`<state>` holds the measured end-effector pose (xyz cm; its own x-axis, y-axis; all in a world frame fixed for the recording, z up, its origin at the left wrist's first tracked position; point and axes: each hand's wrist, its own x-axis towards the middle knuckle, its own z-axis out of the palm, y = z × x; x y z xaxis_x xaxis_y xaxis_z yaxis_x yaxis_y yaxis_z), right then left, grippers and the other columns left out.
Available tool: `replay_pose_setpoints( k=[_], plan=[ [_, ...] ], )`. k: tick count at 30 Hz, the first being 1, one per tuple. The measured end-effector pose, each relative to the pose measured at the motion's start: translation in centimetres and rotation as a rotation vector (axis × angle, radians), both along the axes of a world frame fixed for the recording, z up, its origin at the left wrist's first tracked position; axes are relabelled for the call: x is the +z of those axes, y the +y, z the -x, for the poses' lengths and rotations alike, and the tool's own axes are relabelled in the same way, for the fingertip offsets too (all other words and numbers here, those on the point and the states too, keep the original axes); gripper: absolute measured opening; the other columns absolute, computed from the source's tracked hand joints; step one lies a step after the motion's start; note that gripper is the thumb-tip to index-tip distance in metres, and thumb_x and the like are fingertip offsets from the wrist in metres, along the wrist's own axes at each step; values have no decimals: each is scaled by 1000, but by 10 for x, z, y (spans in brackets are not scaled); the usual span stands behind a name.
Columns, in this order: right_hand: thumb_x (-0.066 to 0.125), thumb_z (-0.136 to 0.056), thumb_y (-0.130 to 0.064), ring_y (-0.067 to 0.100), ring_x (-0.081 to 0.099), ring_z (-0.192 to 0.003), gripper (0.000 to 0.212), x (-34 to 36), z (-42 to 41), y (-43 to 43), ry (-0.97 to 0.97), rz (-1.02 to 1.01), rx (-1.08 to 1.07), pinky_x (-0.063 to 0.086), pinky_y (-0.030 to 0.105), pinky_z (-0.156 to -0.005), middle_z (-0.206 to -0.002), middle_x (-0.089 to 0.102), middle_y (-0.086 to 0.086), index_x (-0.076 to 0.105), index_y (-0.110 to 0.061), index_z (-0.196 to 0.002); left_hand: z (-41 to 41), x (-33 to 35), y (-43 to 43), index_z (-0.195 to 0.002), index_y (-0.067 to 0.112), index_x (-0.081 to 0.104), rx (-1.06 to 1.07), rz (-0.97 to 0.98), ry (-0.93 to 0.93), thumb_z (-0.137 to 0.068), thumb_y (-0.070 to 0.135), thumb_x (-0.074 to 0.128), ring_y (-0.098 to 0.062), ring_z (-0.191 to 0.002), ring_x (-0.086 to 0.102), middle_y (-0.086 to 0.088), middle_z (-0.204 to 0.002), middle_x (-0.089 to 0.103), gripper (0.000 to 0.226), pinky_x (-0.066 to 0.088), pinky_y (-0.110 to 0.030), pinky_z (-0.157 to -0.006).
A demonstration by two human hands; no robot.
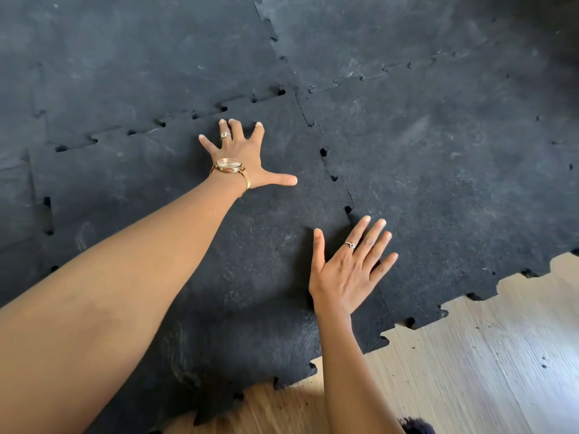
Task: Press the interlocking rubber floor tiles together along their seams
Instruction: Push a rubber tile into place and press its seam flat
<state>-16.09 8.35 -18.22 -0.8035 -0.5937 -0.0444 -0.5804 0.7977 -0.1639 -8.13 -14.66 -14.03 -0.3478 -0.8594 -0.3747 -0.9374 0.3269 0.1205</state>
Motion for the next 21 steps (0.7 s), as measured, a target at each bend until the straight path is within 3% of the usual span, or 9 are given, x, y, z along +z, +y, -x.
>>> replay_pose_setpoints(
  k=[3,7,11,13,16,21],
  plan=[
    [15,-91,-72,31,14,-148,86,-2,1,2,-14,-6,-4,9,53,-118,-162,14,11,12,-14,-155,8,2,-20,-135,18,32,-41,115,115,-41,95,51,-43,-143,8,-24,-148,22,123,9,-67,-111],
    [15,-91,-72,32,20,-146,86,-3,-1,4,-1,-19,-1,14,53,-116,-160,23,11,17,-13,-154,22,4,-50,-152,15,-8,-67,-23,75,-31,88,67,-35,-146,-12,-19,-159,-8,160,-3,-53,-118],
    [11,-89,-72,29,5,-149,89,3,-1,-2,-37,-32,-22,3,56,-118,-163,12,9,4,-14,-155,23,-1,-59,-152,21,-1,-74,-16,24,-18,93,60,-37,-146,-6,-16,-158,1,164,-2,-53,-118],
    [21,-91,-67,28,-7,-150,87,11,0,-17,-60,9,-18,-6,61,-116,-164,2,7,-4,-12,-154,21,-3,-59,-151,25,5,-87,18,30,-18,94,58,-40,-145,-1,-16,-156,7,159,-1,-53,-118],
    [36,-99,-45,30,-7,-149,75,22,18,-75,-103,120,188,-5,54,-119,-163,0,8,0,-9,-154,19,-4,-59,-150,24,11,-119,52,26,-21,95,56,-42,-143,5,-17,-154,12,154,2,-54,-118],
    [25,-105,-31,27,-4,-150,60,19,54,-173,-171,95,479,2,43,-121,-164,-2,7,-1,-8,-154,14,4,-62,-148,19,17,-191,83,-11,-27,94,59,-40,-139,20,-18,-150,21,148,14,-51,-117]
  ],
)
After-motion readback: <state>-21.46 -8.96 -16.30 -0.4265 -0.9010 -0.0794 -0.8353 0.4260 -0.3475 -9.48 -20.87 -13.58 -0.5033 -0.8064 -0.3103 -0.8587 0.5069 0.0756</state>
